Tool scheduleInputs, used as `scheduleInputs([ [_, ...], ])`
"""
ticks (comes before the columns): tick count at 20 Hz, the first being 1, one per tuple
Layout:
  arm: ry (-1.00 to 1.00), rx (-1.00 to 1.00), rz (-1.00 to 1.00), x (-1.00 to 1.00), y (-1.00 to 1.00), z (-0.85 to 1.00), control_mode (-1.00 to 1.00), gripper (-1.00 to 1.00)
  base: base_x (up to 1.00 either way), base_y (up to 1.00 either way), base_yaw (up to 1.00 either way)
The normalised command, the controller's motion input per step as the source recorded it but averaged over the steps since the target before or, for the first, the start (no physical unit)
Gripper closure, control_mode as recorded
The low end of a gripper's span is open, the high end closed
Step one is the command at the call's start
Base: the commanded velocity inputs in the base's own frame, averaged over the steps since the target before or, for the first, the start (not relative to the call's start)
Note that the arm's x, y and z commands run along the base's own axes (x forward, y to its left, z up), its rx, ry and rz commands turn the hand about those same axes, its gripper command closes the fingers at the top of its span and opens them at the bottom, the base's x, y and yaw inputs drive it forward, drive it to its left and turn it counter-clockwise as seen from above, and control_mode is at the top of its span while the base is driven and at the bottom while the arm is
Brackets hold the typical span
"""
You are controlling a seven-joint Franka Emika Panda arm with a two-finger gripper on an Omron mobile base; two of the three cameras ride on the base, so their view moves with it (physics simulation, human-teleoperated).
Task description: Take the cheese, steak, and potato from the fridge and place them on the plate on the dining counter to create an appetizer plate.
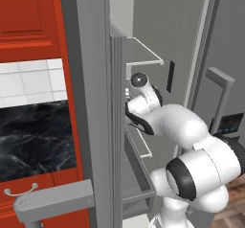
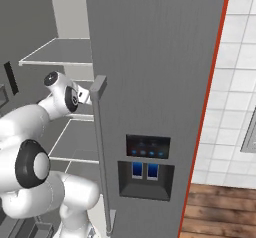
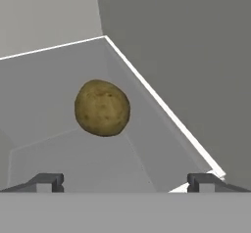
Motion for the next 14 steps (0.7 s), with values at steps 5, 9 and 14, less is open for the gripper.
scheduleInputs([
  [5, 0.0, 0.0, -0.07, 0.3, 0.0, -0.13, -1.0, -1.0, 0.0, 0.0, 0.0],
  [9, 0.0, 0.0, -0.07, 0.34, 0.0, -0.18, -1.0, -1.0, 0.0, 0.0, 0.0],
  [14, 0.0, 0.0, -0.07, 0.35, 0.0, -0.22, -1.0, -1.0, 0.0, 0.0, 0.0],
])
